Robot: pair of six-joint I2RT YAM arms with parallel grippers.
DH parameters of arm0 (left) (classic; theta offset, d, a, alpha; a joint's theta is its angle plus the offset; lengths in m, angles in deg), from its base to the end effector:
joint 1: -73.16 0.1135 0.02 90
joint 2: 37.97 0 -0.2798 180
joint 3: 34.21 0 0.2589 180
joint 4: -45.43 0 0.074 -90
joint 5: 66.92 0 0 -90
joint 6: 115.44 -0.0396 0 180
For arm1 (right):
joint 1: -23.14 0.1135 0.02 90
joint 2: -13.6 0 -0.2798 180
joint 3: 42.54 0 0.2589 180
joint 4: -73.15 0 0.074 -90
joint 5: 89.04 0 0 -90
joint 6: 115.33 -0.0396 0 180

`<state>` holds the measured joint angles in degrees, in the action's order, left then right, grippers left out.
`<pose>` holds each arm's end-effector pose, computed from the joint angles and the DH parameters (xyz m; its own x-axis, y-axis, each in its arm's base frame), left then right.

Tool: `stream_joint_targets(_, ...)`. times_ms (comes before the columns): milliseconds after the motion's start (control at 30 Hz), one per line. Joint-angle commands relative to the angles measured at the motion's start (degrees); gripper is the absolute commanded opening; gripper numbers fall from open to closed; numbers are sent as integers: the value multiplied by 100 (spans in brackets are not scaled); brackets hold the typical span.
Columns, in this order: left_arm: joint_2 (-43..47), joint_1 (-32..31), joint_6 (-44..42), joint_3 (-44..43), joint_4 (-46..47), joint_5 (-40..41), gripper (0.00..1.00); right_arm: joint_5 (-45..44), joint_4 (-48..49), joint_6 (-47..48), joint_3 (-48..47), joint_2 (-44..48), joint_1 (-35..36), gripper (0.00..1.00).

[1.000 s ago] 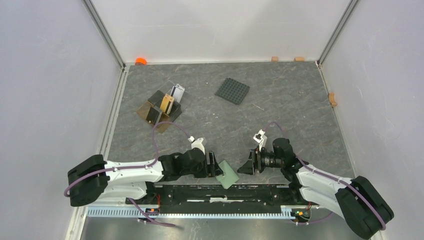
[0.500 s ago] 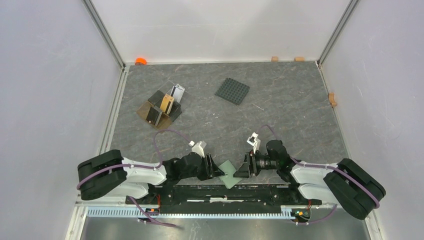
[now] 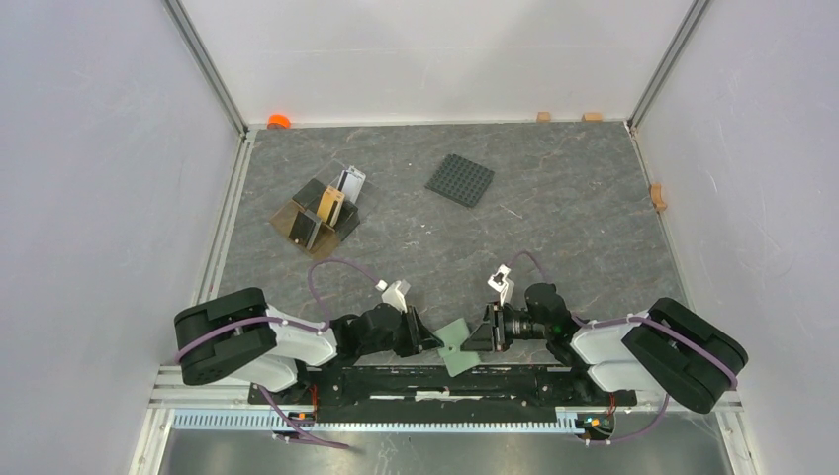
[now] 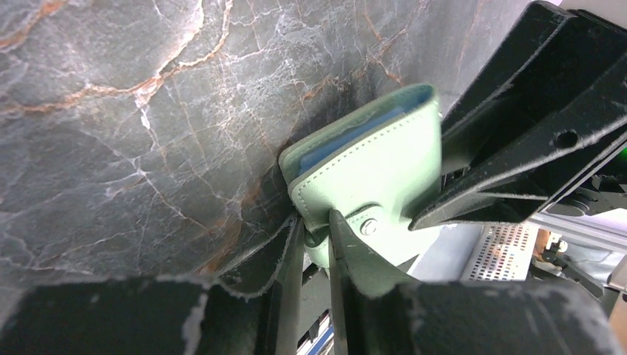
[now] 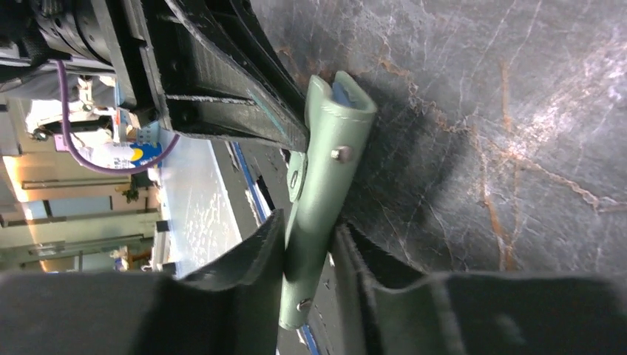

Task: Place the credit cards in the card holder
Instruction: Open the card holder at the center of the board.

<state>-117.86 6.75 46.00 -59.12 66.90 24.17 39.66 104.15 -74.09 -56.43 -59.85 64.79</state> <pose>0.0864 -0.1960 0.1142 -0.9329 -0.2320 -0.2753 0.0802 0.6116 -0.7871 0.1058 0.1272 0.1083 -0.9341 -0.0454 -0.3542 -0.3438 0.3827 0.8575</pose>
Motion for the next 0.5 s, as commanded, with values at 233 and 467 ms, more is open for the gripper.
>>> stream_joint_targets(233,1103,-56,-2137,-1007,-2257,811,42,-363,-579,226,-503,578,45,0)
stream_joint_targets(467,2231,-74,-3883,-1582,-3265,766,48,-798,-3514,1855,-1837,1214,11,0)
